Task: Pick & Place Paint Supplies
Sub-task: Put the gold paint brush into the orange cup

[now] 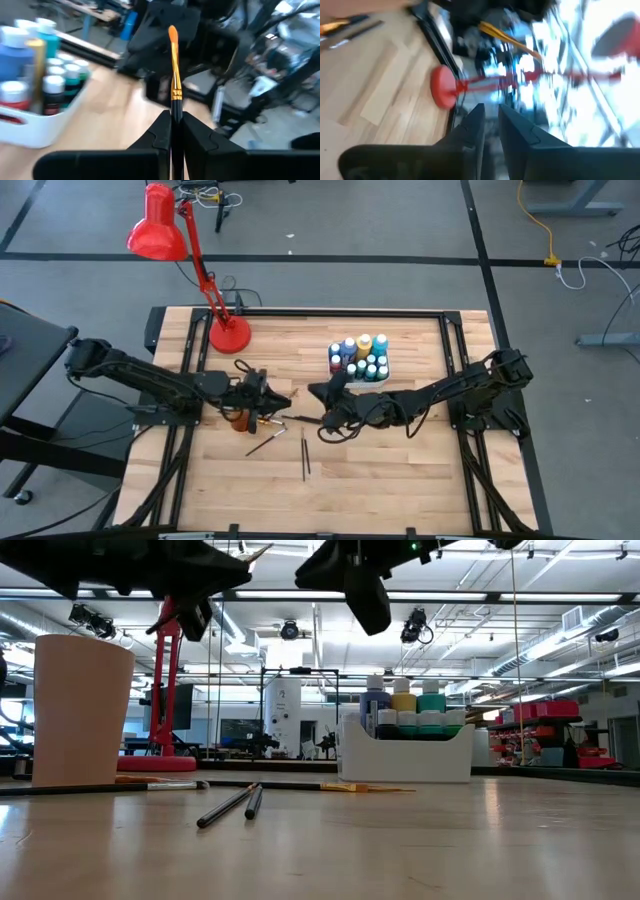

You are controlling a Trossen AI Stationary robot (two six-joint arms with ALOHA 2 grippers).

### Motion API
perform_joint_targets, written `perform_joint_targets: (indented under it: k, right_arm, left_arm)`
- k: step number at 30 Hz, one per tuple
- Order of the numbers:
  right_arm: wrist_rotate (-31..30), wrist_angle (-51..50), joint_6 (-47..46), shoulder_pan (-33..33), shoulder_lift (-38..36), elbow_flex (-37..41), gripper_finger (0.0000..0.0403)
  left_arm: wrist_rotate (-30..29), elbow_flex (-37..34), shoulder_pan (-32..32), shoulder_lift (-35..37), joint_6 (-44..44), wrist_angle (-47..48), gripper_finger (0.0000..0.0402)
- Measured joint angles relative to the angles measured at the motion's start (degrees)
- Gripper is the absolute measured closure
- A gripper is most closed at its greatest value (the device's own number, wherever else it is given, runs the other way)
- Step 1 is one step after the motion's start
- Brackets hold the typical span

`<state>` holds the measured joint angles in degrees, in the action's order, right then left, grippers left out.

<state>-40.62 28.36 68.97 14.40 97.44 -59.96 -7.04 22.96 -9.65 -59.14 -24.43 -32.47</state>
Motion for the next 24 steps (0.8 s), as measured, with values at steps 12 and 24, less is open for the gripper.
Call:
perform_joint_targets:
  k: [12, 24]
  right_arm:
    - [-9.4, -4.65, -16.04, 1.06, -0.05, 0.0, 0.0346]
    - [-2.46, -6.34, -16.04, 1.06, -0.05, 0.02, 0.0346]
  left_arm:
    - [-4.26, -0.06, -8.02, 19.37, 24.69, 14.38, 0.0372]
    - [-8.46, -11.41, -17.2, 26.54, 31.36, 6.63, 0.0372]
